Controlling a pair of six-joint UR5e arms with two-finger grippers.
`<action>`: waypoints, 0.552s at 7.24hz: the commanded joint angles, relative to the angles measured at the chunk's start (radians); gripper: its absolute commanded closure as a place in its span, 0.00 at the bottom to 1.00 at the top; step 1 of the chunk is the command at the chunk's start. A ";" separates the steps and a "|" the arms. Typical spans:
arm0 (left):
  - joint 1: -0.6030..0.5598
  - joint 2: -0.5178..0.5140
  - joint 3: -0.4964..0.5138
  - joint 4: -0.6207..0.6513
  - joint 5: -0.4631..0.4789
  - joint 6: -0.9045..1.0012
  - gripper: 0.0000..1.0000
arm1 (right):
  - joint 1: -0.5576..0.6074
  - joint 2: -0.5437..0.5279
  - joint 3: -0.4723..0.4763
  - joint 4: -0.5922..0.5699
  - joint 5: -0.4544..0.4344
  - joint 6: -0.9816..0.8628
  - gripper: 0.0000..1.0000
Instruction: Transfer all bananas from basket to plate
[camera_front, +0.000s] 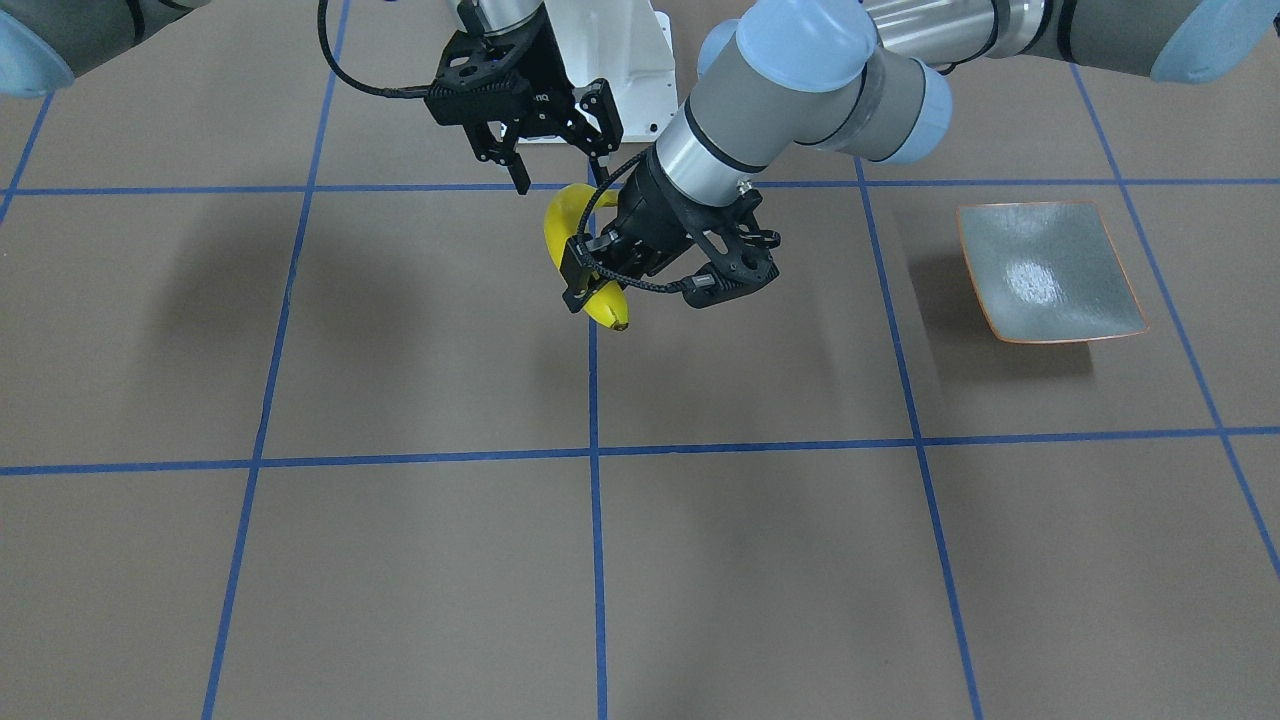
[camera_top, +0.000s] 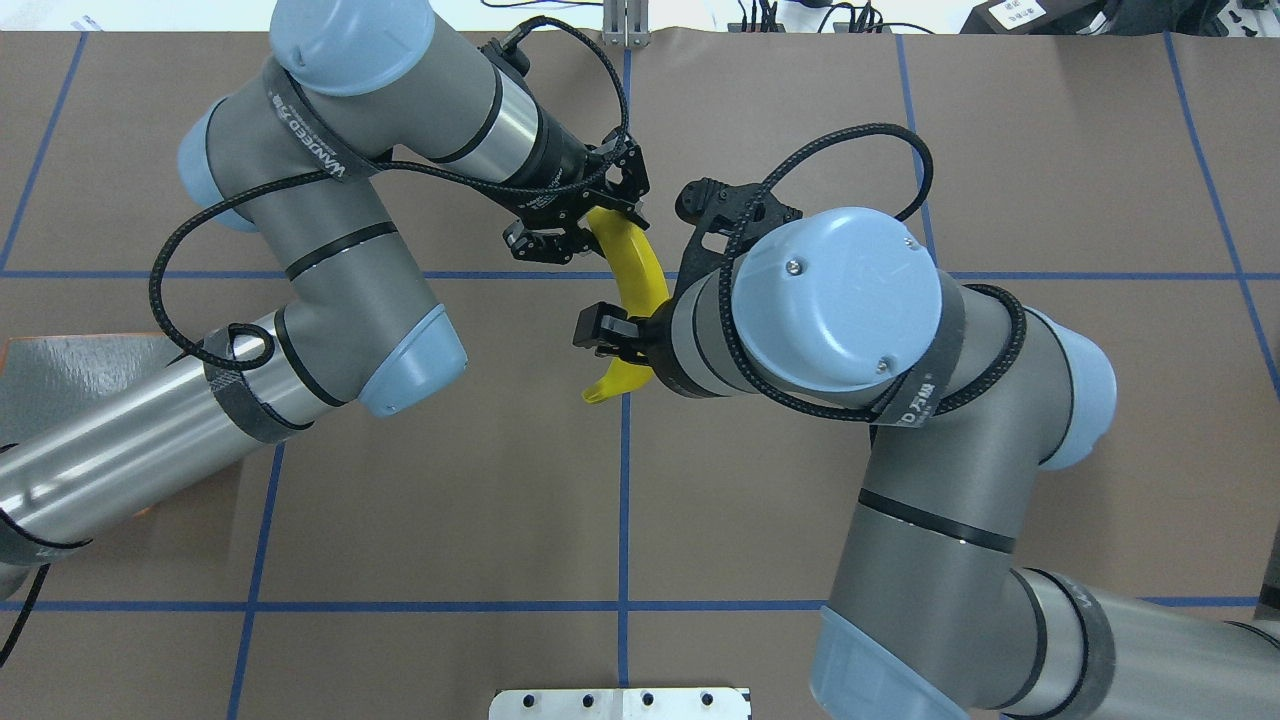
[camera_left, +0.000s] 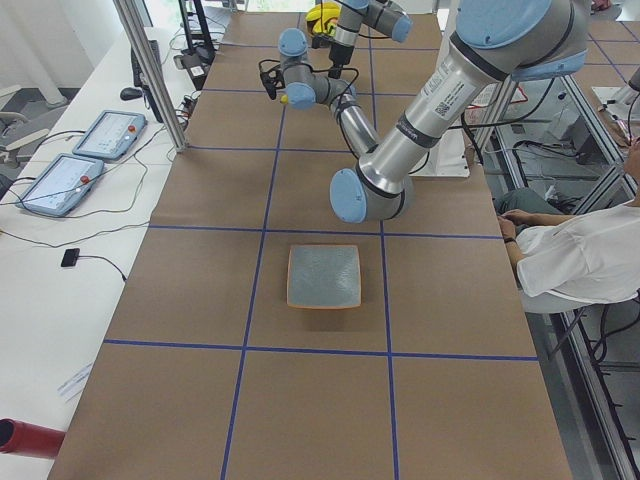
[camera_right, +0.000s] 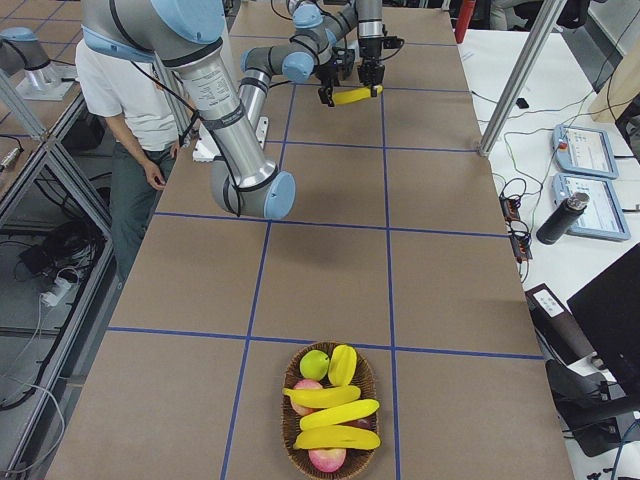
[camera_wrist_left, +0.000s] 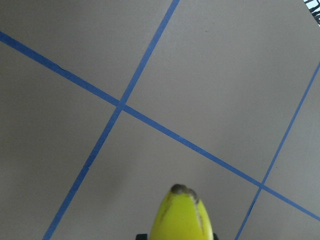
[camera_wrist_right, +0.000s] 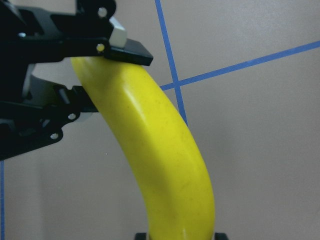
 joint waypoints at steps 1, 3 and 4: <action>-0.031 0.098 -0.071 0.006 -0.009 0.026 1.00 | 0.032 -0.134 0.135 -0.001 0.007 0.000 0.00; -0.092 0.307 -0.179 0.023 -0.042 0.168 1.00 | 0.049 -0.196 0.130 -0.001 0.001 0.000 0.00; -0.156 0.409 -0.232 0.064 -0.061 0.264 1.00 | 0.055 -0.219 0.126 -0.001 0.001 -0.002 0.00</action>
